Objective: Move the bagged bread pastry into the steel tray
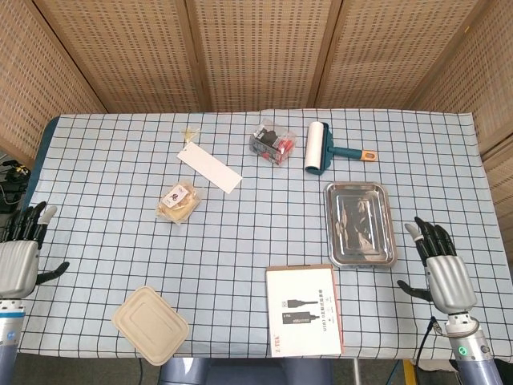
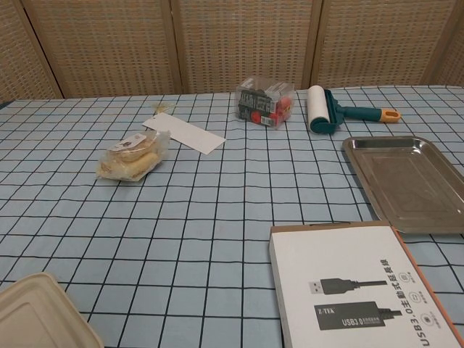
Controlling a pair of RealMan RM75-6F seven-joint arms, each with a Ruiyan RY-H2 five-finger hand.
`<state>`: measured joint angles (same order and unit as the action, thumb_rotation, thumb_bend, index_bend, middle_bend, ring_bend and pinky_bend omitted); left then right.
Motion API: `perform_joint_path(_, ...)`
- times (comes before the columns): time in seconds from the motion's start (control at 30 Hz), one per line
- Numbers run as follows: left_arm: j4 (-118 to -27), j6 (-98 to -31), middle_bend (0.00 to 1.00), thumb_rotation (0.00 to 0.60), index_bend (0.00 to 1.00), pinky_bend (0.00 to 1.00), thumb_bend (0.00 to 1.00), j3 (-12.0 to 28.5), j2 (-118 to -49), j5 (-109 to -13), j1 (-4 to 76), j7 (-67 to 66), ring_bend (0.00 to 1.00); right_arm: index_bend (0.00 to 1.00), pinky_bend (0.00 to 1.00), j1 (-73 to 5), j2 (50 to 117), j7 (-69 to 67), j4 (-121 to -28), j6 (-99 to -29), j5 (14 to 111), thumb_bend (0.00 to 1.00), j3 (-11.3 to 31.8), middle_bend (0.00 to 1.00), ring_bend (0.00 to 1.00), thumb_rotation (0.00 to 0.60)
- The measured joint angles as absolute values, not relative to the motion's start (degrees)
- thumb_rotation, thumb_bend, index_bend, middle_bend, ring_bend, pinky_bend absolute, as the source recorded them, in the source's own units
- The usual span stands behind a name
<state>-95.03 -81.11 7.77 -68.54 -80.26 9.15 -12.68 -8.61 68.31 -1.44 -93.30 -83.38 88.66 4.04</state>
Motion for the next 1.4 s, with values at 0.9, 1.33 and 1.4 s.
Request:
perform_joint_path(0.9, -80.4, -46.4, 0.0, 0.6, 0.0, 0.0, 0.0, 13.2, -80.6, -27.3, 50.6, -48.2, 0.0, 0.0, 0.0, -9.7, 66.6, -8.2, -91.5, -79.3, 84.1, 0.12, 5.3, 0.0, 0.0, 0.6)
perform_joint_path(1.33, -60.8, -42.6, 0.0, 0.6, 0.02, 0.01, 0.0, 9.3, -95.6, -19.1, 60.2, -53.7, 0.0, 0.0, 0.0, -10.0, 67.0, -9.7, -90.6, -79.4, 85.4, 0.12, 5.0, 0.0, 0.0, 0.6)
perform_joint_path(1.4, -58.8, -42.8, 0.0, 0.6, 0.14, 0.09, 0.06, 9.1, -97.5, -20.9, 60.4, -52.6, 0.02, 0.0, 0.0, -10.0, 67.0, -10.1, -90.6, -79.7, 85.9, 0.12, 4.8, 0.0, 0.0, 0.6)
